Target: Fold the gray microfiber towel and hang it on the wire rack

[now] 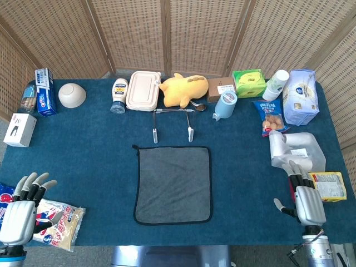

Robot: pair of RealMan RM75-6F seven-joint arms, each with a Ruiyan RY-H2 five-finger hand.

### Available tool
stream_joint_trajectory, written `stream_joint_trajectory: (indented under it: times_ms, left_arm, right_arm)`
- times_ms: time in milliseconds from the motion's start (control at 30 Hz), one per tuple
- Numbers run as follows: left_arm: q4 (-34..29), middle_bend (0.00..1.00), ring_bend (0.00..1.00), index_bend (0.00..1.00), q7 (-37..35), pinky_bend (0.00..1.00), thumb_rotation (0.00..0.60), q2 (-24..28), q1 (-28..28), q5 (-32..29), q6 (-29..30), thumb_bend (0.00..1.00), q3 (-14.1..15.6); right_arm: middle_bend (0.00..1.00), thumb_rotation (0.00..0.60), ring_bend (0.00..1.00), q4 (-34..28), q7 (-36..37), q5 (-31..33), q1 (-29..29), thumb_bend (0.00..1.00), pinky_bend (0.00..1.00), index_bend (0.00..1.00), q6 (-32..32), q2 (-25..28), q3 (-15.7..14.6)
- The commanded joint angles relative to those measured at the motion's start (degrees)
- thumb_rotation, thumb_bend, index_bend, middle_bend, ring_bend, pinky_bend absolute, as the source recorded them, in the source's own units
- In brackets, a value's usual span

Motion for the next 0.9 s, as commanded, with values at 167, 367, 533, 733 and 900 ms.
stream_joint_trajectory:
  times_ms: [167, 367, 533, 733, 900]
  left_arm:
    - [0.2, 0.16, 0.06, 0.24, -0.2, 0.0, 0.6, -0.1, -0.2, -0.1, -0.5, 0.17, 0.1]
    - [0.3, 0.16, 0.06, 0.24, -0.9, 0.0, 0.6, 0.3, -0.1, 1.3, 0.0, 0.17, 0.5]
    - [0.4, 0.16, 0.06, 0.24, -1.0, 0.0, 0.6, 0.5, -0.7, 1.1, -1.0, 0.17, 0.4]
    - [-0.6, 0.16, 0.06, 0.24, 0.5, 0.0, 0.6, 2.7, -4.3, 2.6, -6.7, 0.17, 0.6]
    - [-2.9, 0.16, 0.06, 0.24, 0.2, 0.0, 0.6, 4.0, -8.2, 1.4, -12.8, 0.17, 0.0]
  right_arm:
    - [0.01, 0.6, 0.0, -0.1, 0.3, 0.3, 0.0, 0.21, 0.0, 0.04, -0.2, 0.2, 0.0]
    - [0.01, 0.6, 0.0, -0.1, 1.7, -0.6, -1.0, 0.21, 0.0, 0.04, 1.0, 0.7, -0.7]
    - [0.01, 0.6, 0.0, -0.3, 2.0, -0.9, -1.1, 0.21, 0.0, 0.04, 1.4, 0.9, -0.6]
    - [0.01, 0.6, 0.0, -0.8, 1.4, -0.4, -0.9, 0.21, 0.0, 0.04, 1.0, 1.1, -0.3]
    - [0.01, 0.6, 0.0, -1.3, 0.8, -0.1, -1.0, 0.21, 0.0, 0.04, 1.4, 1.2, -0.1]
